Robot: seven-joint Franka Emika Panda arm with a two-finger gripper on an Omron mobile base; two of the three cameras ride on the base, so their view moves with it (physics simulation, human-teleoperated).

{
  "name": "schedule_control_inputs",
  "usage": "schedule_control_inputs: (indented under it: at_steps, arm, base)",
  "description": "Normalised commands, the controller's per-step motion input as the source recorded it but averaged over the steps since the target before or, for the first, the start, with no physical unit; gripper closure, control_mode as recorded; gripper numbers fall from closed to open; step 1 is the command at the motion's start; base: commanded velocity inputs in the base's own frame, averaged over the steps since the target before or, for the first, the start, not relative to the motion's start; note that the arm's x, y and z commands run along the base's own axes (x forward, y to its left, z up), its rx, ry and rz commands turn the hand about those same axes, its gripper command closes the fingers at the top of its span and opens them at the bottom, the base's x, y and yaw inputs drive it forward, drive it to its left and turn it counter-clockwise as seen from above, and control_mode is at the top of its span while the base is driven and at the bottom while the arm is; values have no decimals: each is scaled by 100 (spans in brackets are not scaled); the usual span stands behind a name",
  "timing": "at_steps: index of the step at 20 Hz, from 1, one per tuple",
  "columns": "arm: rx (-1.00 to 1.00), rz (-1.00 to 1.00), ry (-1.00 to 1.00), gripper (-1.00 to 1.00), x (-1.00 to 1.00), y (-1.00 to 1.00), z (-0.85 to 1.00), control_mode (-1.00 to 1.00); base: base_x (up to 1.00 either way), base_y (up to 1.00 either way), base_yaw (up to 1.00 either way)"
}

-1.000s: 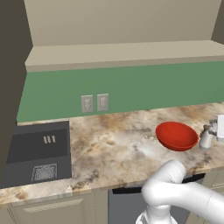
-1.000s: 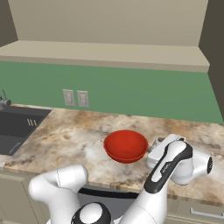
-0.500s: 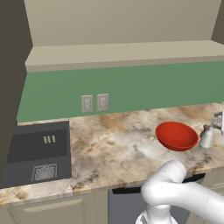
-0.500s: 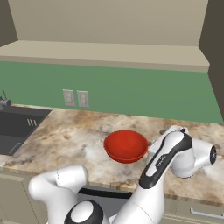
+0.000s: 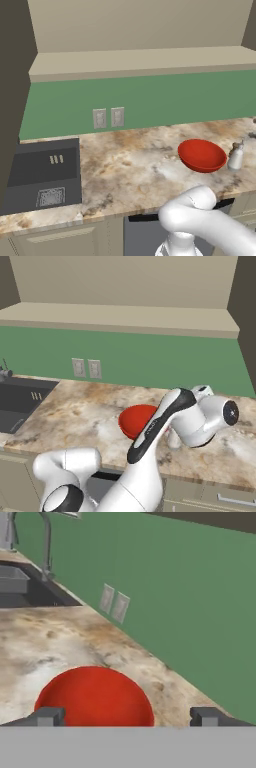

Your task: Retrieve the bottle and the shaker from the cabinet and place them next to the mixing bowl on the counter. Then add garlic from the fridge to the mixing bowl.

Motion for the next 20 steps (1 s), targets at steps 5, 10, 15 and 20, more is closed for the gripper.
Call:
schedule_control_inputs:
  at_steps: [5,10,15,20]
  arm:
    - [-15,-44,3,-100,-24,90,34,-100]
    - [-12,-38,15,-100,-14,59,66,-100]
    - [-8,-36,24,-100,-37,42,55,-100]
    - [-2,-34,24,-100,-52,27,35,-100]
  base:
    - [0,0,0]
    - [0,0,0]
    - [0,0,0]
    - [0,0,0]
